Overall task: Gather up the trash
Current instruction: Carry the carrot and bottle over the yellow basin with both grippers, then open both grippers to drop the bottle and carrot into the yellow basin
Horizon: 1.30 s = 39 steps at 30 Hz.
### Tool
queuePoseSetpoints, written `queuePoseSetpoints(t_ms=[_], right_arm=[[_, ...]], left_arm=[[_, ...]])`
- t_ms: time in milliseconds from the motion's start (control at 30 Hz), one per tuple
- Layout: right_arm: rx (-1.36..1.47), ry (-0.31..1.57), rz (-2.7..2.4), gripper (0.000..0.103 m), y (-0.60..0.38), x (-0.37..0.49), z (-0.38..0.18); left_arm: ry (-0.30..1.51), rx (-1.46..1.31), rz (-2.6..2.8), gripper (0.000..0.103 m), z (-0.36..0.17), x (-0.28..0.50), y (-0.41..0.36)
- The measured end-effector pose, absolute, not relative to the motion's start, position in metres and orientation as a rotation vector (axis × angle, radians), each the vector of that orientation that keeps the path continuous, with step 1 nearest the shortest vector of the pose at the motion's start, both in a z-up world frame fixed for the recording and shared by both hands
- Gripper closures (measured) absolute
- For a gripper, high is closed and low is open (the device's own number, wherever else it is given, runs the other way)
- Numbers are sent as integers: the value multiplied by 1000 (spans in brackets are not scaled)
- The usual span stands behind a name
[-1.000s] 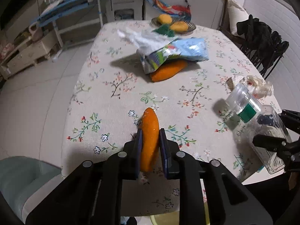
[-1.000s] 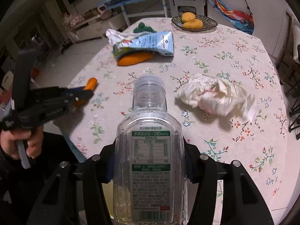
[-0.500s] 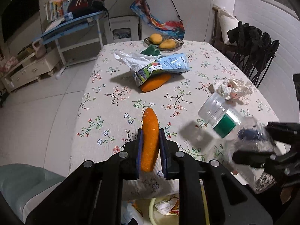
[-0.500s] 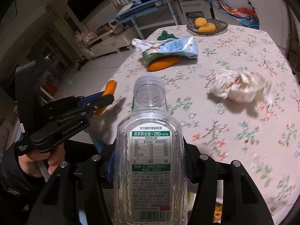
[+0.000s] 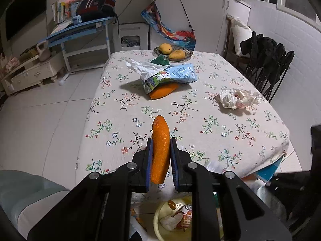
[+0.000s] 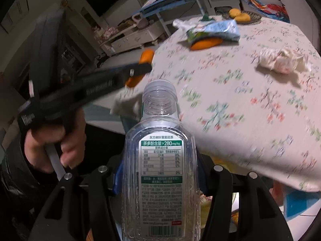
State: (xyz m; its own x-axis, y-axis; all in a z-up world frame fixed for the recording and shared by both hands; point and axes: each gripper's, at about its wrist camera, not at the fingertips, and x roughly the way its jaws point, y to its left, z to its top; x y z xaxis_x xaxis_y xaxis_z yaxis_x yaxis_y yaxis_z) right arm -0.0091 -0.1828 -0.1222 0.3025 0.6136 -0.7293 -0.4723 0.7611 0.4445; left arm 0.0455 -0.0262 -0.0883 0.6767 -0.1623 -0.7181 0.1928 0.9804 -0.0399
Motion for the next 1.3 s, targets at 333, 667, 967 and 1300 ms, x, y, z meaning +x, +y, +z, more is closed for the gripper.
queuePoseSetpoints(t_ms=[333,667,967,1300], right_arm=[[34,1178,730,47,-157,-18,-158],[0,1256,652,46,-147,-5,-189],[6,1238,633,42,-154,-18,-183],[46,1122,559,37,-173,-18,-157]], left_arm=[[784,-5,-216,87,-85,31,-20],[778,-43,-242,87,-83,18,-17],[780,-55,-251,87,-84,6,-15],[793,-31,-290,87,-89,-11,-23]])
